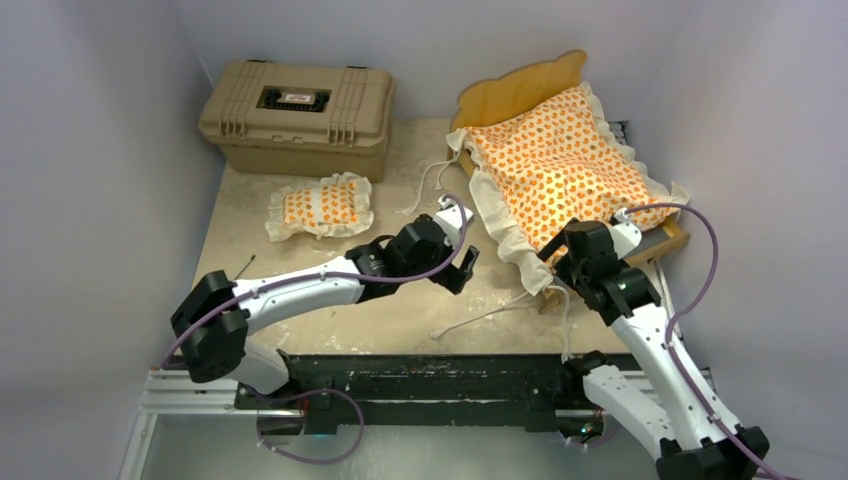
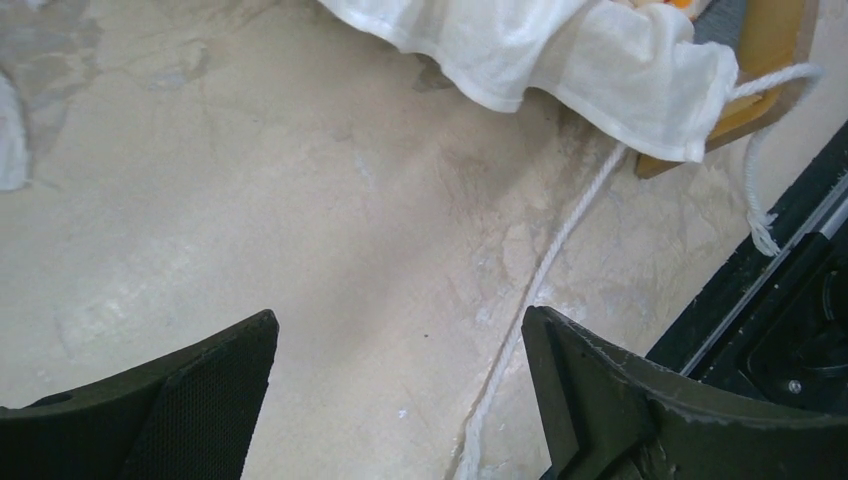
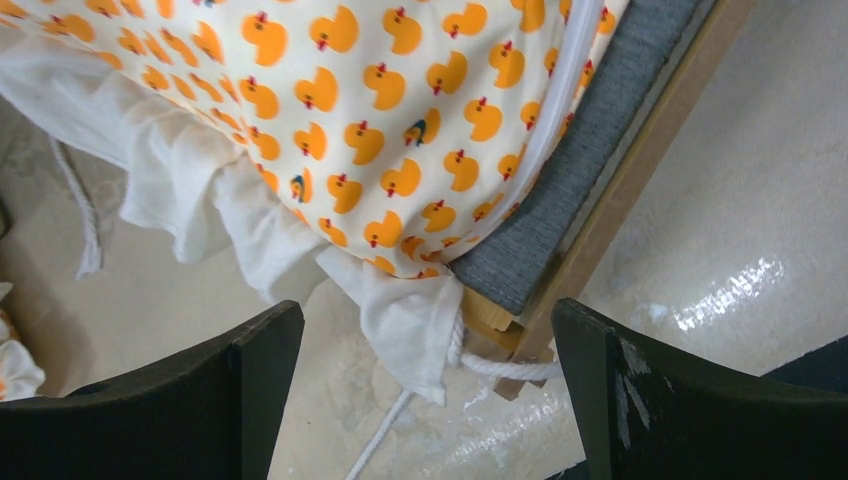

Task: Set up the pet bed
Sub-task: Adjust the mattress on the bed frame.

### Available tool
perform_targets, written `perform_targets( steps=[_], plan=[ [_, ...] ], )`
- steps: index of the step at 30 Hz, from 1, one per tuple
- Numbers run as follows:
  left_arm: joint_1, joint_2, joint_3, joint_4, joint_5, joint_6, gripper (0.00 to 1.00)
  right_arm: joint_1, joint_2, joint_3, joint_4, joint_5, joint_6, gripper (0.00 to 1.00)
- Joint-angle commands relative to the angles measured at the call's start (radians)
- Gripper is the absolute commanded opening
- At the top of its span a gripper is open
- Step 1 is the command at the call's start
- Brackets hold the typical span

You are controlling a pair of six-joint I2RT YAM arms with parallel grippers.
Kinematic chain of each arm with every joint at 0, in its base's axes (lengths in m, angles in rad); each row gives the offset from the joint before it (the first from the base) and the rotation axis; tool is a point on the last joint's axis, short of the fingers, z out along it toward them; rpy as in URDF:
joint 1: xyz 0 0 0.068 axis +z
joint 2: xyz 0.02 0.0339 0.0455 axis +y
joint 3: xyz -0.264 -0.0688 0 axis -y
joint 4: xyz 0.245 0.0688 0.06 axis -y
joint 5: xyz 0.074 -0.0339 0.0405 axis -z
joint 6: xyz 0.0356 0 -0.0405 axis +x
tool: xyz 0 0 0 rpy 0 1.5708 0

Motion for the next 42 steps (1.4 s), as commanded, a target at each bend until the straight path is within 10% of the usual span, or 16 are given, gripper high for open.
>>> perform_targets(
  steps=[1, 17, 36, 42],
  plan=[
    [0.038, -0.126, 0.003, -0.05, -0.091, 0.046, 0.93, -0.009, -0.002, -0.049, 0.046, -0.019, 0.074, 0.99],
    [0.078, -0.362, -0.063, -0.126, -0.385, 0.251, 0.99, 0.005, 0.102, -0.169, 0.372, -0.379, -0.074, 0.87],
    [0.078, -0.363, -0.077, -0.112, -0.406, 0.253, 0.99, 0.367, 0.552, 0.13, 0.634, -0.32, -0.052, 0.84],
    [0.078, -0.356, -0.08, -0.111, -0.391, 0.258, 0.99, 0.398, 0.595, 0.261, 0.489, -0.225, -0.085, 0.86]
  ],
)
